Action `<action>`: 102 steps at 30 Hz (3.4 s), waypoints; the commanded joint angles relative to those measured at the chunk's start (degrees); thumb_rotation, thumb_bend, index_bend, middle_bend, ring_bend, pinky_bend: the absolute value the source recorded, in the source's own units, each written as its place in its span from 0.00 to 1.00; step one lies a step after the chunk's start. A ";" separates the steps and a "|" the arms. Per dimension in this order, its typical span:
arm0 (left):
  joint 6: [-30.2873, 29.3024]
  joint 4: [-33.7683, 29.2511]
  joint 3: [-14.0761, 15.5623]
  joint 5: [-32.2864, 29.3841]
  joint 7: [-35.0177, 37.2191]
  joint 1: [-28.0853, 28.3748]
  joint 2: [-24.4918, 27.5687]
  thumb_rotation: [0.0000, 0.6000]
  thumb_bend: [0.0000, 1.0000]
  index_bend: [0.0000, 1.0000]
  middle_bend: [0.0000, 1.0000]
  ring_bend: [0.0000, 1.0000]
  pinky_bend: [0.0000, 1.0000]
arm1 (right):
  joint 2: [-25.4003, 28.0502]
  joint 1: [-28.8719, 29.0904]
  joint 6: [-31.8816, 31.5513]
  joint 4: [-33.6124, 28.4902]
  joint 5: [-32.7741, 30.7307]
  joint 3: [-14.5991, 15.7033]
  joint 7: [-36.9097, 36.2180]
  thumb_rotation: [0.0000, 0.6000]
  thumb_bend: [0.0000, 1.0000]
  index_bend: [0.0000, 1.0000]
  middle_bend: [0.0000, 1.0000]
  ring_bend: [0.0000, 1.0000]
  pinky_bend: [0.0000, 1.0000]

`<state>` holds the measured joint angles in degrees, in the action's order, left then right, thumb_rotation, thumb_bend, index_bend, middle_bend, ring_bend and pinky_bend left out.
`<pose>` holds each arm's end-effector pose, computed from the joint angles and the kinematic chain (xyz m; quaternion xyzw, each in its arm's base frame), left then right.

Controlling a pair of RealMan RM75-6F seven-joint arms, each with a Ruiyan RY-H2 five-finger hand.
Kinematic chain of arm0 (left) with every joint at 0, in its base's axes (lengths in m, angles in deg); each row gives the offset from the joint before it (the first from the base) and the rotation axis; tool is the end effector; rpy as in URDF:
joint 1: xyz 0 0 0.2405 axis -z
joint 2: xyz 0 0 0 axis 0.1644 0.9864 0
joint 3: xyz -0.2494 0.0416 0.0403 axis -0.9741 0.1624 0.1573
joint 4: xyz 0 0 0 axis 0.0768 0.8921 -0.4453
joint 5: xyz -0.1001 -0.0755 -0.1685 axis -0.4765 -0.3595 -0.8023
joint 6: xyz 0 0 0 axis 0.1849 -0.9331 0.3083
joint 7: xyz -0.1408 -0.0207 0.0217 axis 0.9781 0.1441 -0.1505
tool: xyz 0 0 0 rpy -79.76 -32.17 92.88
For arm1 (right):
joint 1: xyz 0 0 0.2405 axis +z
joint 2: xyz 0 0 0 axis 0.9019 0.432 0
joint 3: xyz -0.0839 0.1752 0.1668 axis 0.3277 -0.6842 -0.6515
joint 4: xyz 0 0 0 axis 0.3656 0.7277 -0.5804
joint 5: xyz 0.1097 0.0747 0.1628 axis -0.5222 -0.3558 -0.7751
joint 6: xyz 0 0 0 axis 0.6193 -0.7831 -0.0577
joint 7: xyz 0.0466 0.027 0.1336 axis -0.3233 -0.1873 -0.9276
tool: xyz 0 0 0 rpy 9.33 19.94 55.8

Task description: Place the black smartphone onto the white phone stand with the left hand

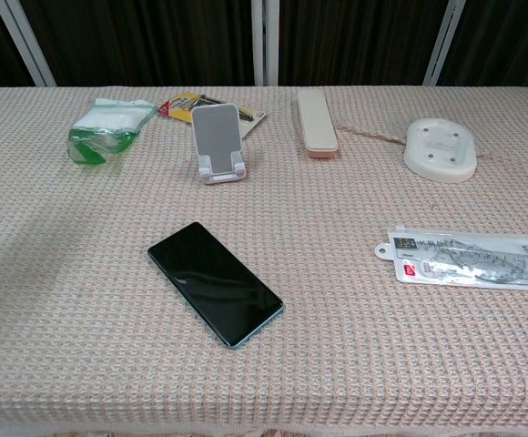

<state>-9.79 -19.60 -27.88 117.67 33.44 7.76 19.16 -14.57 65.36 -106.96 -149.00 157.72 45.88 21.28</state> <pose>-0.2479 0.2257 0.1318 -0.7560 -0.2540 -0.3878 0.4621 -0.3110 -0.1633 0.1707 0.5750 -0.3572 0.3734 0.6343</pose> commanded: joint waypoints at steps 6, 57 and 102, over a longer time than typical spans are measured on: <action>16.02 -6.31 -0.35 4.76 -2.75 12.70 -0.03 0.65 0.17 0.08 0.09 0.09 0.24 | 0.78 -0.58 -1.30 -1.23 0.27 -0.33 0.67 1.00 0.20 0.00 0.00 0.00 0.00; 38.41 7.88 0.33 -9.35 -16.53 32.54 -23.09 1.00 0.17 0.12 0.09 0.09 0.23 | 1.05 -2.30 -3.01 1.06 0.17 -0.92 -3.43 1.00 0.20 0.00 0.00 0.00 0.00; 29.54 5.97 2.89 -11.92 -20.09 32.25 -23.01 1.00 0.39 0.54 0.38 0.34 0.41 | 0.29 -2.11 -2.20 1.42 -0.22 -1.21 -2.80 1.00 0.20 0.00 0.00 0.00 0.00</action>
<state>20.47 -14.09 -25.07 105.10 12.93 40.23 -3.58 -14.28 63.24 -109.17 -147.57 157.51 44.66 18.47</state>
